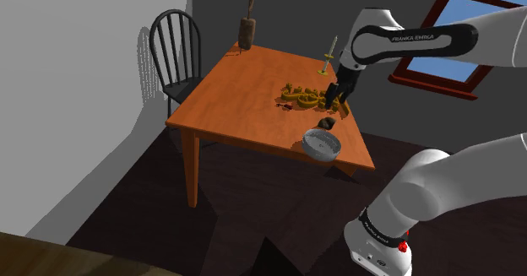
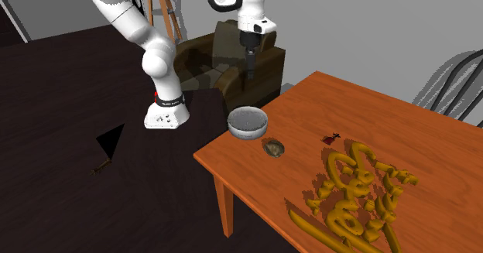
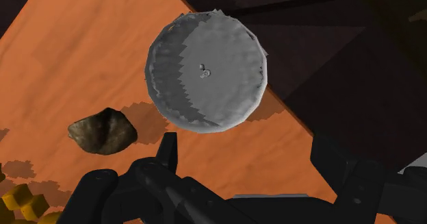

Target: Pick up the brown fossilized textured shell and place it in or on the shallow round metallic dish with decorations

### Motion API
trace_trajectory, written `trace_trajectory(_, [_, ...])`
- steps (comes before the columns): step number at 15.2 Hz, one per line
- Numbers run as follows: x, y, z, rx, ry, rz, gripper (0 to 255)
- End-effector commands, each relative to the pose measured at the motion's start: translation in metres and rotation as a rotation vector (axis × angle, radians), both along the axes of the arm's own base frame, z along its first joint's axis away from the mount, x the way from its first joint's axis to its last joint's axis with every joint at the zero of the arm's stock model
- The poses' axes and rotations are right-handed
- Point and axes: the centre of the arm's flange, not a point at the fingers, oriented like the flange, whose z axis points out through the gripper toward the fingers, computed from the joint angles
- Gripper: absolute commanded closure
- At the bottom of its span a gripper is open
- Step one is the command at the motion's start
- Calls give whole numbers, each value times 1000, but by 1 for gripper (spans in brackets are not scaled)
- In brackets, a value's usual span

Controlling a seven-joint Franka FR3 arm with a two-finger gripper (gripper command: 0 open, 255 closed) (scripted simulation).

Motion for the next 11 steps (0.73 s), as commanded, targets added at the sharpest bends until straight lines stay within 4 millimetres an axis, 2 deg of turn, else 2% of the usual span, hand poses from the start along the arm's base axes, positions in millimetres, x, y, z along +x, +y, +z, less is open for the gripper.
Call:
trace_trajectory(1, [10,-17,-16,-10,3,-5,0])
trace_trajectory(11, [41,-113,-96,-52,24,-29,0])
